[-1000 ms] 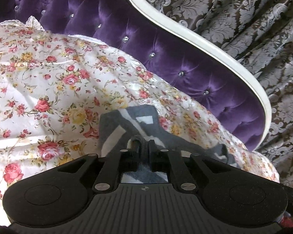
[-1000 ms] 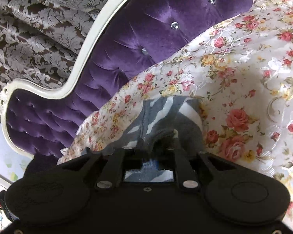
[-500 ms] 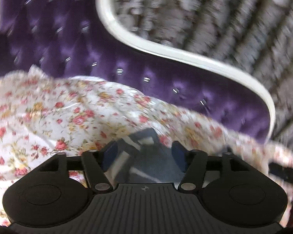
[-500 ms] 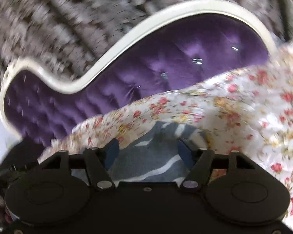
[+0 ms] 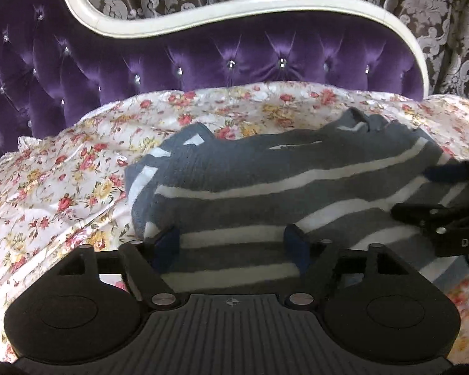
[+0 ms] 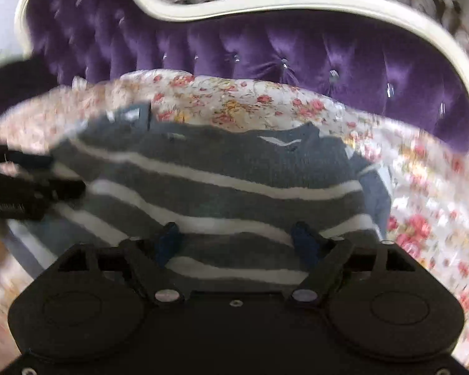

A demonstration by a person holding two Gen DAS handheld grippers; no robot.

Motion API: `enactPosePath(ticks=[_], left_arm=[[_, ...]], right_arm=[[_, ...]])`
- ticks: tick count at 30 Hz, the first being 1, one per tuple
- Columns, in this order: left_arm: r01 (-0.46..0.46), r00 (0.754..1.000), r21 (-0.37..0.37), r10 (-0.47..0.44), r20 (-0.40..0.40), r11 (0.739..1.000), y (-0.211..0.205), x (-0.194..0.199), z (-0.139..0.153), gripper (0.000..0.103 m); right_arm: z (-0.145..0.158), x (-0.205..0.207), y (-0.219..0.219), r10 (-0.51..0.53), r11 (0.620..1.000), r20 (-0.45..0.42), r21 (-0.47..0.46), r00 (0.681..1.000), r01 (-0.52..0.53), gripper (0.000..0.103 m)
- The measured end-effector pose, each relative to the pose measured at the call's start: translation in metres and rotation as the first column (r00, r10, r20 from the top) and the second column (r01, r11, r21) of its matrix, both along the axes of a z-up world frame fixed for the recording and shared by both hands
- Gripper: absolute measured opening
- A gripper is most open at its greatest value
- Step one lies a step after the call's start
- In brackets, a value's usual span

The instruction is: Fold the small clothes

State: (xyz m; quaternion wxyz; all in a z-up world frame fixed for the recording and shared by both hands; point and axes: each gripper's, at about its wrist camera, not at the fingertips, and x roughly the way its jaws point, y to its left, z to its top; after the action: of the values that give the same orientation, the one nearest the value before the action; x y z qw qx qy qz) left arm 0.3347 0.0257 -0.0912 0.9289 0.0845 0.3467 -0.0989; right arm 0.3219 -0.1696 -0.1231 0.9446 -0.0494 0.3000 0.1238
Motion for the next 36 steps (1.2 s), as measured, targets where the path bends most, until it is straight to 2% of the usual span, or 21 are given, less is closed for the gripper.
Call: enactPosePath(ticks=[3,7,10,12,16,18,20,23,28,30,33,36], left_arm=[[-0.021,1.000,-0.032,0.021,-0.008,0.999,0.005,0.000,-0.002,0.080],[-0.028,0.999,-0.035,0.027,-0.019,0.999,0.004,0.003,-0.003,0.082],[-0.032,0.999,-0.048,0.031,-0.031,0.998,0.005,0.003,-0.003,0.083],[-0.036,0.999,-0.053,0.034,-0.039,0.998,0.006,0.004,-0.003,0.084],[-0.043,0.998,-0.047,0.041,-0.057,0.998,0.004,0.007,-0.003,0.085],[-0.045,0.997,-0.048,0.042,-0.067,0.998,0.004,0.009,-0.003,0.085],[-0.046,0.996,-0.051,0.042,-0.075,0.998,0.004,0.010,-0.003,0.085],[-0.049,0.996,-0.051,0.045,-0.080,0.997,0.005,0.011,-0.003,0.085],[-0.059,0.995,-0.042,0.055,-0.083,0.997,0.003,0.012,-0.004,0.086],[-0.059,0.995,-0.041,0.055,-0.088,0.997,0.003,0.013,-0.004,0.086],[-0.060,0.994,-0.038,0.056,-0.093,0.997,0.003,0.014,-0.003,0.086],[-0.060,0.993,-0.035,0.056,-0.103,0.998,0.002,0.016,0.000,0.086]], right_arm=[[0.001,0.002,-0.005,-0.008,1.000,-0.017,0.029,1.000,0.008,0.088],[0.008,0.001,-0.009,-0.003,0.999,-0.030,0.046,1.000,0.005,0.088],[0.020,-0.001,-0.033,-0.025,0.980,-0.038,0.196,0.999,0.032,0.089],[0.025,0.001,-0.062,-0.075,0.939,-0.066,0.330,0.995,0.093,0.090],[0.017,0.007,-0.127,-0.141,0.775,-0.181,0.591,0.973,0.222,0.092],[0.009,0.007,-0.148,-0.130,0.718,-0.231,0.649,0.964,0.252,0.093],[0.003,0.009,-0.159,-0.095,0.697,-0.277,0.667,0.956,0.263,0.093],[-0.005,0.012,-0.165,-0.022,0.688,-0.330,0.680,0.944,0.254,0.093],[-0.018,0.019,-0.156,0.122,0.643,-0.358,0.739,0.926,0.202,0.094],[-0.019,0.020,-0.152,0.123,0.644,-0.343,0.742,0.931,0.189,0.095],[-0.020,0.024,-0.144,0.124,0.622,-0.316,0.764,0.941,0.174,0.103],[-0.018,0.026,-0.136,0.092,0.633,-0.300,0.753,0.950,0.177,0.103]])
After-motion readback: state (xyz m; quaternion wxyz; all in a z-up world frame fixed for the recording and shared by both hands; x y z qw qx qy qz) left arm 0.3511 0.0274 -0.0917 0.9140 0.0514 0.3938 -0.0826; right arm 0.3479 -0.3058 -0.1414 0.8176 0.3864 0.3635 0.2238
